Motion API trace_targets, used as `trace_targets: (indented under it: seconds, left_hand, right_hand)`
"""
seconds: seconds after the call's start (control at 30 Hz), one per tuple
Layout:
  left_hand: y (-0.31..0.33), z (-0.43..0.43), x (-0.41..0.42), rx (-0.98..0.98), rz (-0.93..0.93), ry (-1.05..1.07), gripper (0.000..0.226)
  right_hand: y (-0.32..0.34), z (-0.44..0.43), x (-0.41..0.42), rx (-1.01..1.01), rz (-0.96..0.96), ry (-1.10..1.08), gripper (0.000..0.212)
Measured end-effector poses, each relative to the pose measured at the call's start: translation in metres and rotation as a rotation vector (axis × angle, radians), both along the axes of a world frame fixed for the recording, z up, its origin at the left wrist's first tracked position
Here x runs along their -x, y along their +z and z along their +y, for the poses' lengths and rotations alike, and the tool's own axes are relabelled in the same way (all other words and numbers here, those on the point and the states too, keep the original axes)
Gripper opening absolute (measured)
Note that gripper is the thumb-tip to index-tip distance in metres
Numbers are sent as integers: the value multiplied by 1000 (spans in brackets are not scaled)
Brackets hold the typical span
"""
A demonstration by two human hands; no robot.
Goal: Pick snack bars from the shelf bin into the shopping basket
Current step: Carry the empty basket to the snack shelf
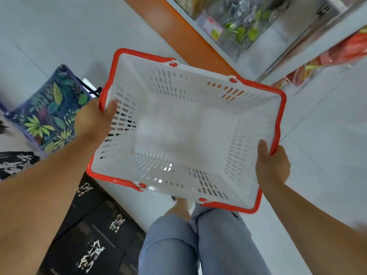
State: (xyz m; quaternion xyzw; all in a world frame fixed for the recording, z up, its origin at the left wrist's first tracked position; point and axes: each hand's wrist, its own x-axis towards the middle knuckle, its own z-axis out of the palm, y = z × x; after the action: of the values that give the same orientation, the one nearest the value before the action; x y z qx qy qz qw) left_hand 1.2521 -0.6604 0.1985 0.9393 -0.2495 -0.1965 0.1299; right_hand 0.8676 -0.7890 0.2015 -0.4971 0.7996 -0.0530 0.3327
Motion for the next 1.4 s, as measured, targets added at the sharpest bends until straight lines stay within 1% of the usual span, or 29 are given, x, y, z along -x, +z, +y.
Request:
trace_targets:
  seconds: [0.1,0.2,0.3,0.4,0.63,0.87,1.17,1.3,1.4]
  left_hand:
    - [1,-30,-51,-26,-50,-14,46]
    - [2,-63,-92,-11,-68,-25,42]
    - [3,-90,-129,-19,-86,6,41]
    - [-2,-115,-163,-3,-54,-5,42]
    - [-21,-180,-237,-38,-16,-134,45]
    - [-8,-236,-275,-45,-14,-263,46]
    - [1,-280,-283,-48,-58,-408,40]
    - [-9,-298,-306,-35,-48,-463,38]
    - [-29,-315,-331,-32,-19,-531,38]
  right_hand:
    - [-3,-32,-49,-10,-21,3,32]
    - [-10,-60,-95,2,-47,-18,31]
    - [-13,-81,-133,-4,-43,-32,32]
    - [-17,-96,-162,-5,-19,-67,34]
    - [-27,-112,-224,-25,58,-185,36]
    - [-22,-109,-253,-40,68,-283,34]
    - [-34,-107,-269,-44,26,-394,37]
    - [-38,-114,-291,-39,27,-454,36]
    - [-49,-119,-316,-43,56,-507,36]
